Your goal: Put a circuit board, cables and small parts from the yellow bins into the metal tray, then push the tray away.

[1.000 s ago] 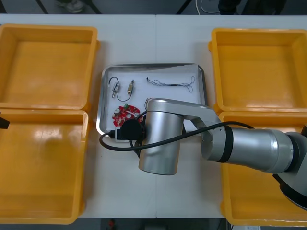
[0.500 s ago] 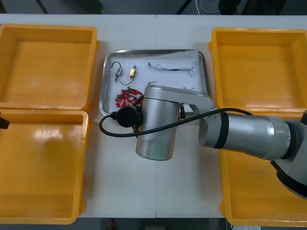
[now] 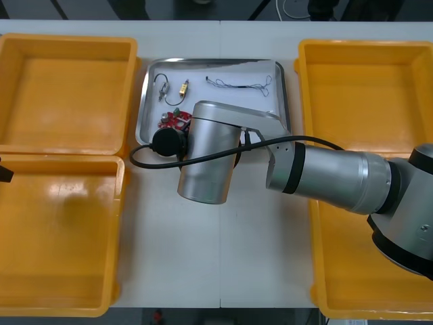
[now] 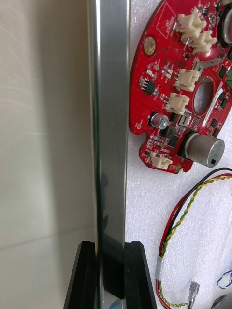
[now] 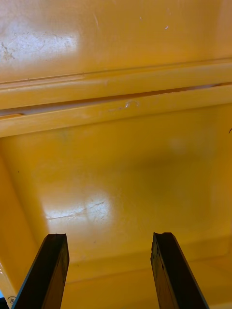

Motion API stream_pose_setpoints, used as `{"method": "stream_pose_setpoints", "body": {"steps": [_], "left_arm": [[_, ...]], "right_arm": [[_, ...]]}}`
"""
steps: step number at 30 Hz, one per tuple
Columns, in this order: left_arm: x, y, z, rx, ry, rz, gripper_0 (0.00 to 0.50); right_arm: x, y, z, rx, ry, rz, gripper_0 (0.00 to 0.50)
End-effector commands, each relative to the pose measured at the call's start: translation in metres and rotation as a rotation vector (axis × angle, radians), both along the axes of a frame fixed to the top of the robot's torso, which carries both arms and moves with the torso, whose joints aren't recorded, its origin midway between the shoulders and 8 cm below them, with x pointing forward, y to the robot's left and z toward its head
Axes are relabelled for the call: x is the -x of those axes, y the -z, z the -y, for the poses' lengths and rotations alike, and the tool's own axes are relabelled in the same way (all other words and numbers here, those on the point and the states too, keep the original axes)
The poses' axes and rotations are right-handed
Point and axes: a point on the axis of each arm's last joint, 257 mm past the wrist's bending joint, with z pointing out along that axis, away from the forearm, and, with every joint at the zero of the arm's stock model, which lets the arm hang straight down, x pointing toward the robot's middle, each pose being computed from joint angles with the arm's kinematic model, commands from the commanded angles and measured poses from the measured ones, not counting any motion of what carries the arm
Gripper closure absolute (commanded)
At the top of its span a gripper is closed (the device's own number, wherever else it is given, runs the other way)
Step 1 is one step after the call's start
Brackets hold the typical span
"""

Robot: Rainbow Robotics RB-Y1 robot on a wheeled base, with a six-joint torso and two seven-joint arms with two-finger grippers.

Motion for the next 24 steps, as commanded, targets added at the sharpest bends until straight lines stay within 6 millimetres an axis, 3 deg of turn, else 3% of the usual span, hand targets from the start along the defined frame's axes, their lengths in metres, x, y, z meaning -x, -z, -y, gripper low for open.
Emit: {"method": "stream_pose_setpoints", "body": {"steps": [1, 16, 24], "left_arm": [[0.004, -0.011, -0.012, -0.028, -0.029, 0.02, 0.0], [0.004, -0.011, -0.012, -0.028, -0.029, 0.02, 0.0], [0.004, -0.011, -0.012, -0.028, -0.029, 0.02, 0.0]], "right_arm": [[-0.023, -0.047, -0.025, 0.0, -0.066, 0.094, 0.5], [-0.071, -0.079, -0.019, -0.002, -0.034, 0.186, 0.5], [-0.099, -0.083, -0.019, -0.038, -0.019, 0.206, 0.5]]}}
